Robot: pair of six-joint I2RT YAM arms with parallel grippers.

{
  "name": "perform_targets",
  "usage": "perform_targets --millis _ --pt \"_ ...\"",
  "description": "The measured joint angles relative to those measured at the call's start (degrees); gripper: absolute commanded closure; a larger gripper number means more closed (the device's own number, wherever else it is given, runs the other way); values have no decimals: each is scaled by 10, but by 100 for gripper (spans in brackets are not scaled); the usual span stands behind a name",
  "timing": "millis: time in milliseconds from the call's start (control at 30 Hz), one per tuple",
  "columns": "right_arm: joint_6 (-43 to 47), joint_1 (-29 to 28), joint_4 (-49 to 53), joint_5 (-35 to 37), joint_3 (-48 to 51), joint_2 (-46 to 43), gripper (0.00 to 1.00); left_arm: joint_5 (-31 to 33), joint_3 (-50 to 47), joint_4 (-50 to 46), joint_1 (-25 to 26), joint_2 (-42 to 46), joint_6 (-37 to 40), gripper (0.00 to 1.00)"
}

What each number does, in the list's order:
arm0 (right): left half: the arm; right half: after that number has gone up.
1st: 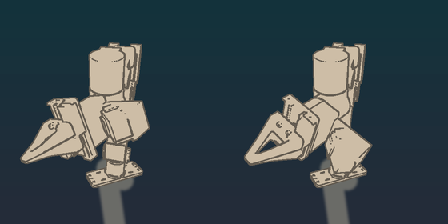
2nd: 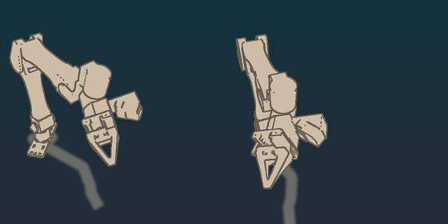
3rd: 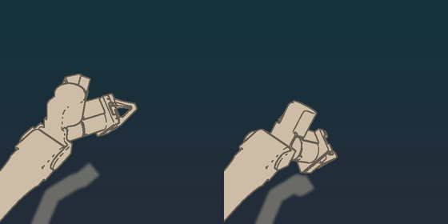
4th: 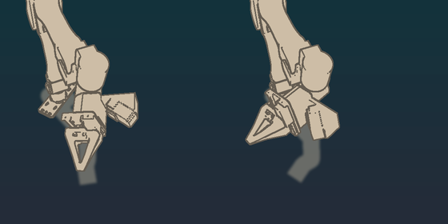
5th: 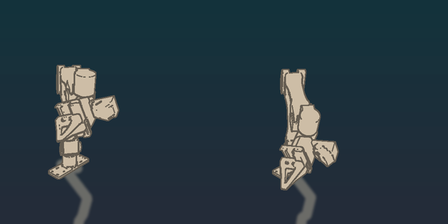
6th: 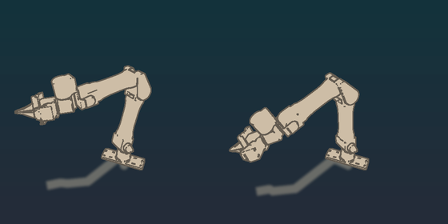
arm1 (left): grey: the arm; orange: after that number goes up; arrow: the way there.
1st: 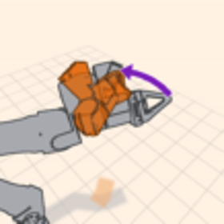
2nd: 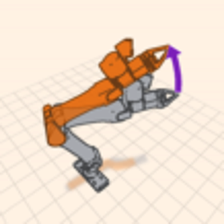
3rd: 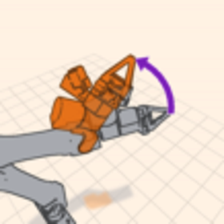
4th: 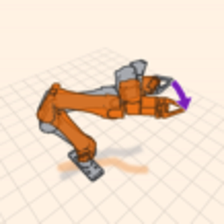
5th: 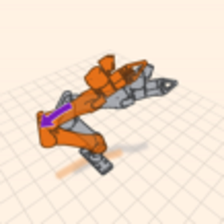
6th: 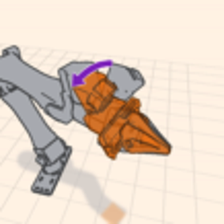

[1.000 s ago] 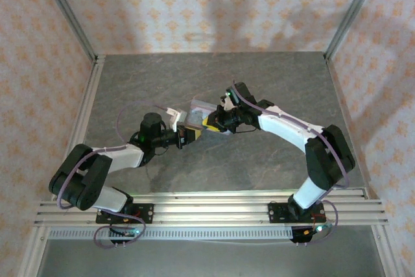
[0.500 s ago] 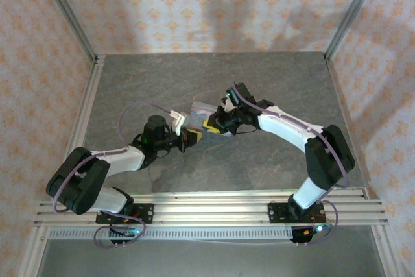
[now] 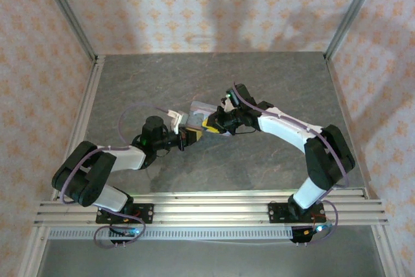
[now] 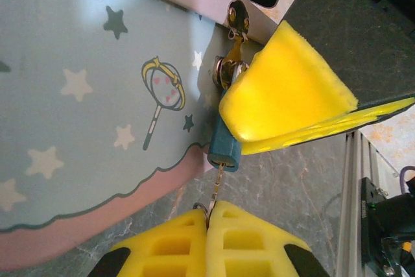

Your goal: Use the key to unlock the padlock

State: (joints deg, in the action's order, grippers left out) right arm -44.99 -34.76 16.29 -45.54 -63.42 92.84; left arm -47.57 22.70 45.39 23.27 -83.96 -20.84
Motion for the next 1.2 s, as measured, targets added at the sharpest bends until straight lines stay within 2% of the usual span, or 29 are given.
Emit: perform_targets --millis 500,767,967,1133,1200 --pt "57 -4 34 16 -11 9 100 -27 26 -14 -1 -28 -28 100" --pt "38 -20 9 49 11 25 99 60 15 -50 40 -28 11 100" --pt "20 -45 -22 83 44 25 83 90 -8 -54 55 -28 26 100" --pt "4 -63 -76 109 75 23 74 97 -23 -51 56 -28 34 100" --pt "-3 -68 -97 116 88 21 67 98 -29 -47 56 -28 34 100"
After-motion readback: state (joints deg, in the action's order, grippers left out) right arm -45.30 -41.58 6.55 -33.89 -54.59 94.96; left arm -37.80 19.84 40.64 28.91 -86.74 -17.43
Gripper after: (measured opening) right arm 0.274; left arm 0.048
